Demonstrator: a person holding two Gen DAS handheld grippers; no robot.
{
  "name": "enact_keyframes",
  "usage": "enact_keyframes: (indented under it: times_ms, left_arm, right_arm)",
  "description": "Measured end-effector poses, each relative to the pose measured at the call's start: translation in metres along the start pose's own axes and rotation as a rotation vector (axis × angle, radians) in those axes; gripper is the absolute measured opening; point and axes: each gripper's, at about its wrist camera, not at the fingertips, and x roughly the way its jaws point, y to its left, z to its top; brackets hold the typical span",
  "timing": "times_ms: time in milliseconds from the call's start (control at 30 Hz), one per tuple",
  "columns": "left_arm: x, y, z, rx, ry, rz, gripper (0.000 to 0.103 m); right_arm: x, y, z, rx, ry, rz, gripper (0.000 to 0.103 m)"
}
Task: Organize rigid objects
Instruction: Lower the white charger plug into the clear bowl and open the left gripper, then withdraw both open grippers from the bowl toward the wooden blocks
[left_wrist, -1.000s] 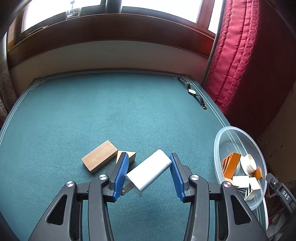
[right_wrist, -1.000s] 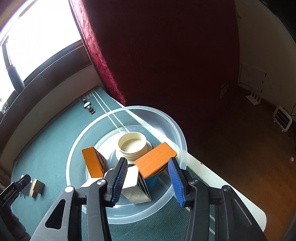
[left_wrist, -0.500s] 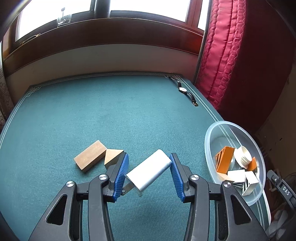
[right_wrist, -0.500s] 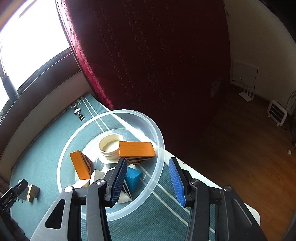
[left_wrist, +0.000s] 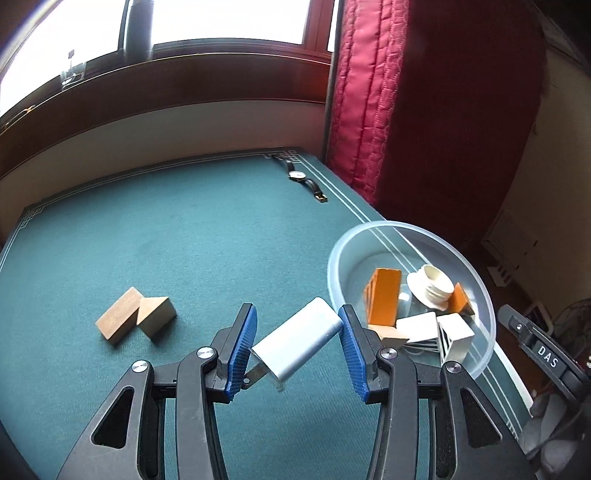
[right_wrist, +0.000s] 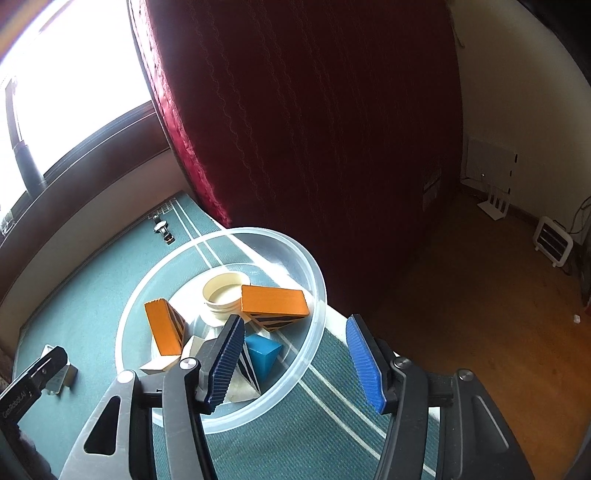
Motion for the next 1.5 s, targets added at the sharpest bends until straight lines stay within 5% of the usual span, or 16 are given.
enact_keyframes:
  times_ms: [300,767,900,1500]
  left_arm:
    - [0.008,-0.045,-0.002,0.105,0.003,-0.067,0.047]
    - [0.034,-0.073,0.011,0.133,0.019,-0.09,0.048]
    - [0.044,-0.065,0.018,0.094,0.033,-0.08,0.058]
    - [0.035,-0.003,0.019,-0.019,0.016,0.03,0.058]
  right_arm:
    - [0.004,-0.003,0.0,-0.002,0.001,0.022,0.065]
    - [0.014,-0.019,0.001,0.018,0.002,0.025,0.07]
    - [0.012,-0.019,0.001,0.011,-0.013,0.02,0.07]
    - [0.005,-0.003,-0.003,-0.035,-0.018,0.031,0.074]
